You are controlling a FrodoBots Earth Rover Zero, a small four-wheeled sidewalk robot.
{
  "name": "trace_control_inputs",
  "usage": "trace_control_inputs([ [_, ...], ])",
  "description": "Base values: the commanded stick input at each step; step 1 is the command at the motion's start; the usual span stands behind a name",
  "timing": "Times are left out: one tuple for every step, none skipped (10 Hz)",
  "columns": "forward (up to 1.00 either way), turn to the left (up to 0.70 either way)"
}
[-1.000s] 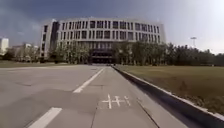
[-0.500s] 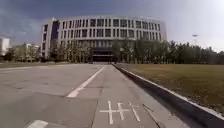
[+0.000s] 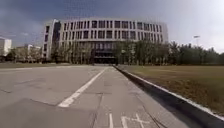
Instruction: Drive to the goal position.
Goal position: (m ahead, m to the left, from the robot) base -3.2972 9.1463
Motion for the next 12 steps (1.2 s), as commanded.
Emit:
trace_control_inputs([
  [0.7, 0.0],
  [0.7, 0.0],
  [0.7, 0.0],
  [0.7, 0.0],
  [0.7, 0.0],
  [0.7, 0.0],
  [0.7, 0.0],
  [0.7, 0.0],
  [0.7, 0.0],
  [0.7, 0.0],
  [0.7, 0.0],
  [0.7, 0.0],
])
